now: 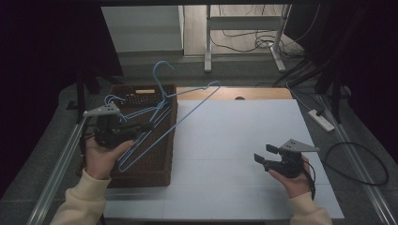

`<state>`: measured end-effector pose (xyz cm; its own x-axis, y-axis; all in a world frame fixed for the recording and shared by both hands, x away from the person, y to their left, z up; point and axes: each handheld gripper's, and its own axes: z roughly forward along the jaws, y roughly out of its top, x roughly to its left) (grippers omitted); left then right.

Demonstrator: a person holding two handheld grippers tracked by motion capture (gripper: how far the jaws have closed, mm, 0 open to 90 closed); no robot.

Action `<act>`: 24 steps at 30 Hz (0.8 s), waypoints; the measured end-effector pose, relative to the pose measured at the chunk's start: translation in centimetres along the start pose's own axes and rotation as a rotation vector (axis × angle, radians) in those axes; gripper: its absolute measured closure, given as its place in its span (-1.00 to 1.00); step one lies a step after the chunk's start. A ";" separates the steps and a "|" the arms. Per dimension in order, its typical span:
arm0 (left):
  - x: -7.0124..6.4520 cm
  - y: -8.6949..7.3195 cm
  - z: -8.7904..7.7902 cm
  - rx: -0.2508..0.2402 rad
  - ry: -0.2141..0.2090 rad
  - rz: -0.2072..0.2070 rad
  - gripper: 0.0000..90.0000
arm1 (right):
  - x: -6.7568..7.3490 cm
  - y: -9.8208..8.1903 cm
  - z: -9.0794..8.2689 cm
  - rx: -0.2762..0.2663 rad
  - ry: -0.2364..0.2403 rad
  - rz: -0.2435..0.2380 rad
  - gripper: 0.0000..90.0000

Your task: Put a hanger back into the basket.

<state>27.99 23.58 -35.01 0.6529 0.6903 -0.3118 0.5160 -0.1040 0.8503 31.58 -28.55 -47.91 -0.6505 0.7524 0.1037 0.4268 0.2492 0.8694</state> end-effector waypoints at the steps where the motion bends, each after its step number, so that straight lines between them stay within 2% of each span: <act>1: 0.4 -0.2 -0.3 -0.001 0.006 -0.006 0.92 | 0.0 -0.1 -0.1 0.001 -0.004 -0.001 -0.29; 4: 1.9 -0.7 -1.3 -0.007 0.021 -0.005 0.93 | -0.1 -0.3 -0.3 0.006 -0.012 0.001 -0.29; 14: 7.1 -2.2 -3.7 -0.020 0.095 -0.074 0.93 | -0.6 -0.8 -1.1 0.005 -0.038 0.015 -0.29; 18: 8.7 -2.8 -4.3 -0.011 0.131 -0.088 0.93 | -0.7 -0.9 -1.2 0.007 -0.042 0.019 -0.28; 22: 9.6 -3.2 -4.6 -0.002 0.156 -0.092 0.93 | -0.7 -1.0 -1.1 0.010 -0.042 0.017 -0.28; 24: 10.2 -3.6 -4.6 0.018 0.173 -0.100 0.93 | -0.7 -1.0 -1.0 0.015 -0.042 0.016 -0.28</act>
<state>30.24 34.28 -39.31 0.4935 0.8104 -0.3157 0.5846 -0.0404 0.8103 30.97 -29.96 -48.34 -0.6170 0.7810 0.0971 0.4466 0.2458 0.8603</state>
